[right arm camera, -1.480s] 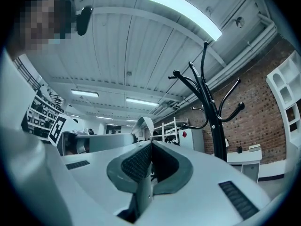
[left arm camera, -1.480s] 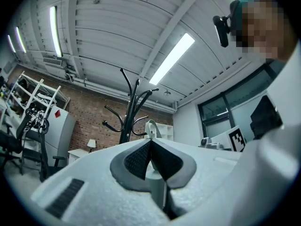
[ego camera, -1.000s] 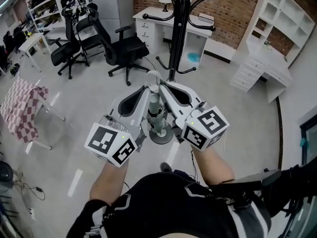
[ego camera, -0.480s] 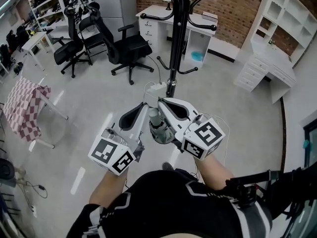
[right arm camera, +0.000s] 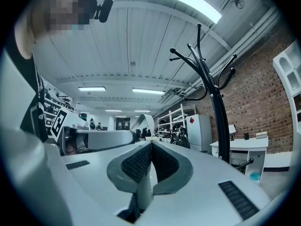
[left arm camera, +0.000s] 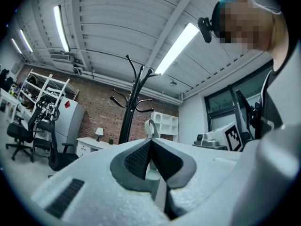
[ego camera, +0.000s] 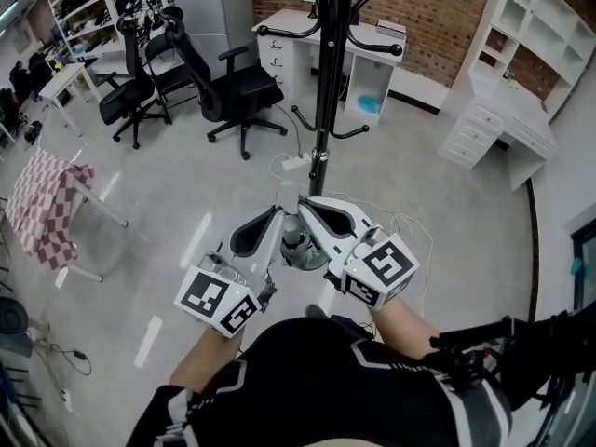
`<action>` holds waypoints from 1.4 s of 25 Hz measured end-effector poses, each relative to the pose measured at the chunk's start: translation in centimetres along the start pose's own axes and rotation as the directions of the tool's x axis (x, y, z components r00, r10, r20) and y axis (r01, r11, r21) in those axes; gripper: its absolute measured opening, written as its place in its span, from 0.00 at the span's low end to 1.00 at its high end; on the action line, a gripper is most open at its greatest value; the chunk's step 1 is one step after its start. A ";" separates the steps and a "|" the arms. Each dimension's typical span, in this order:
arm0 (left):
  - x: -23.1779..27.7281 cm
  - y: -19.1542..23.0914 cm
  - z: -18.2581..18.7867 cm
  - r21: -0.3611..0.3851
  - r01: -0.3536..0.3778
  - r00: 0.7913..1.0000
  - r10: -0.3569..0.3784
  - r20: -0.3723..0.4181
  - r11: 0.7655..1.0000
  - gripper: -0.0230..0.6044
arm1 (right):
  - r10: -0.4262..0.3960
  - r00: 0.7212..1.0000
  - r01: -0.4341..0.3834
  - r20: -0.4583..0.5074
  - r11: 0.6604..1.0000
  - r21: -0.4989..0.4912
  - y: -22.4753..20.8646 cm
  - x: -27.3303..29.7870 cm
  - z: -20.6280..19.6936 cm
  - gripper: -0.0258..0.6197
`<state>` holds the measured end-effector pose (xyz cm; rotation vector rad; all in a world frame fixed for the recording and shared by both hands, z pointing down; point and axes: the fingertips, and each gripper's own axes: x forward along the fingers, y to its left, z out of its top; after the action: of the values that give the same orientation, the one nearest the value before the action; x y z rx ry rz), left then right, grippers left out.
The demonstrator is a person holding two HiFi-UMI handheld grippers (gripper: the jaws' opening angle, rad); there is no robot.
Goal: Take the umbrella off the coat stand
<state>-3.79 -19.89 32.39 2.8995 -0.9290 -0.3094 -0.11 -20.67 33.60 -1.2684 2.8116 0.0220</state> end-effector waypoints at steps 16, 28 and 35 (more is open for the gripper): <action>-0.1 -0.9 -1.0 -0.008 0.009 1.000 -0.009 -0.013 1.000 0.06 | 0.003 1.000 -0.003 -0.013 1.000 0.002 0.4 -0.6 -1.2 0.05; -0.2 -1.0 -1.5 -0.001 0.005 1.000 -0.005 -0.022 1.000 0.06 | 0.020 1.000 -0.020 -0.007 1.000 -0.011 0.5 -1.0 -1.5 0.05; -0.2 -1.0 -1.6 0.001 0.003 1.000 -0.003 -0.022 1.000 0.06 | 0.022 1.000 -0.022 -0.009 1.000 -0.016 0.5 -1.2 -1.6 0.05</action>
<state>-3.04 -18.91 33.82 2.8994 -0.9224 -0.2762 0.28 -19.51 35.25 -1.2445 2.8386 0.0405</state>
